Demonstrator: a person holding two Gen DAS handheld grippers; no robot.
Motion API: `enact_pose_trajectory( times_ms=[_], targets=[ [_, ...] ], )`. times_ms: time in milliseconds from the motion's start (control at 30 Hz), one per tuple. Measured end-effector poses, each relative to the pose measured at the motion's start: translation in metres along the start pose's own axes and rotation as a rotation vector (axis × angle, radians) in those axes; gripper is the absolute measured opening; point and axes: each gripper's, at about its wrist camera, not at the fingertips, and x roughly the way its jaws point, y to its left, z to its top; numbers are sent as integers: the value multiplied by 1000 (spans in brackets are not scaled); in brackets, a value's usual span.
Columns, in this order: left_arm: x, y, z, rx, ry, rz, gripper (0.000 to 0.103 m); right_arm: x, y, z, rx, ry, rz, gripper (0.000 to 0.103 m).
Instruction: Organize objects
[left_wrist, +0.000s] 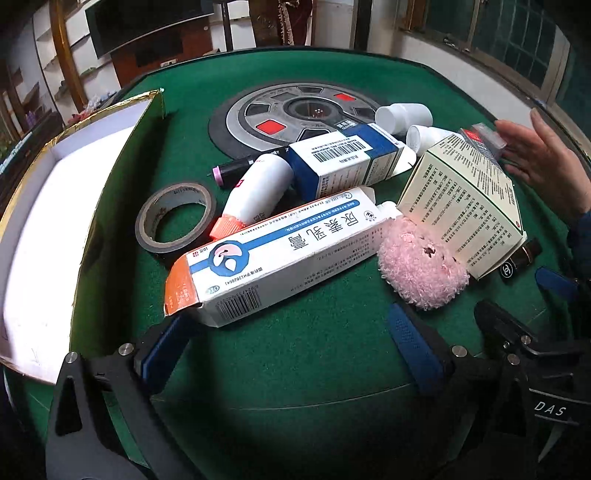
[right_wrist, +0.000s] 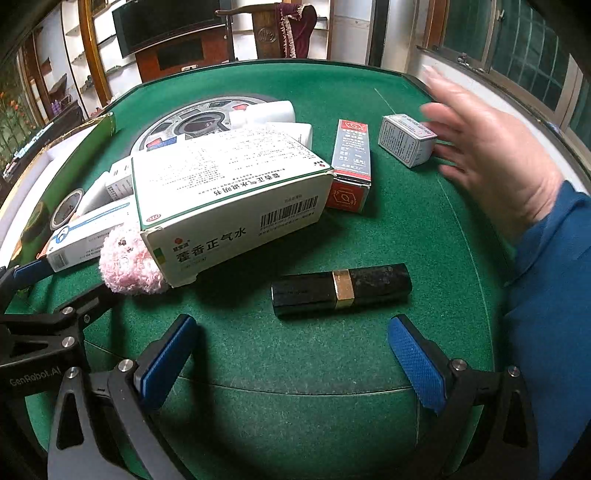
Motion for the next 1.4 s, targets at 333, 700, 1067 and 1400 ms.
enact_pose_trajectory(
  times_ms=[333, 700, 1067, 1400],
  targets=[
    [0, -1, 2, 0, 1, 0, 103, 0, 0, 1, 0, 0, 0, 103],
    [1, -2, 2, 0, 1, 1, 103, 0, 0, 1, 1, 1, -1, 103],
    [1, -3, 2, 0, 1, 1, 103, 0, 0, 1, 1, 1, -1, 103],
    [1, -4, 3, 0, 1, 1, 103, -1, 0, 1, 1, 1, -2, 103]
  ],
)
